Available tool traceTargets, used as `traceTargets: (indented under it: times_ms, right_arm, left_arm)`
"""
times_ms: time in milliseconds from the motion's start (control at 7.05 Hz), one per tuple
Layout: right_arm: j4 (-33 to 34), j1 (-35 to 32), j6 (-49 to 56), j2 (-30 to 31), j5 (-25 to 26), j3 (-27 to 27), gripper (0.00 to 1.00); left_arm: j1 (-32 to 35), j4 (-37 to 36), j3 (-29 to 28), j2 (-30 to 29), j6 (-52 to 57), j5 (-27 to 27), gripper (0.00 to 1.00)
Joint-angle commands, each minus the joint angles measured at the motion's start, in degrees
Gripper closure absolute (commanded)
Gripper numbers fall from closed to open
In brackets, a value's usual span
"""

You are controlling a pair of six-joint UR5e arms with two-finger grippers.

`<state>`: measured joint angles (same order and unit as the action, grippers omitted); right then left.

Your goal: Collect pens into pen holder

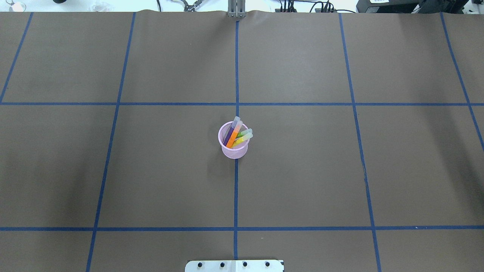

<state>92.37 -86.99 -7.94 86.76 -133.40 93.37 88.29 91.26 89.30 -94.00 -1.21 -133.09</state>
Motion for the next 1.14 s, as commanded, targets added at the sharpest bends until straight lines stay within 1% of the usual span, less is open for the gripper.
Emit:
traceTargets:
  times_ms: [0, 284, 426, 568, 993]
  right_arm:
    - [0.0, 0.9, 0.0, -0.2, 0.1, -0.5, 0.0]
    - [0.1, 0.9, 0.0, -0.2, 0.0, -0.6, 0.0]
    - [0.1, 0.9, 0.0, -0.3, -0.2, -0.6, 0.0]
    - [0.1, 0.9, 0.0, -0.2, -0.7, -0.6, 0.0]
    - [0.1, 0.9, 0.0, 0.1, -2.7, -0.6, 0.0]
  left_arm:
    - [-2.0, -0.6, -0.9, -0.9, 3.6, 3.0, 0.0]
    - [-1.9, -4.0, -3.4, -2.5, 5.7, 2.7, 0.0]
    - [-1.6, -4.2, -3.8, -2.3, 6.5, 2.0, 0.0]
    - [-1.6, -4.7, -4.0, -1.8, 5.9, -2.2, 0.0]
    - [-1.5, -4.1, -3.4, -1.5, 5.8, -3.2, 0.0]
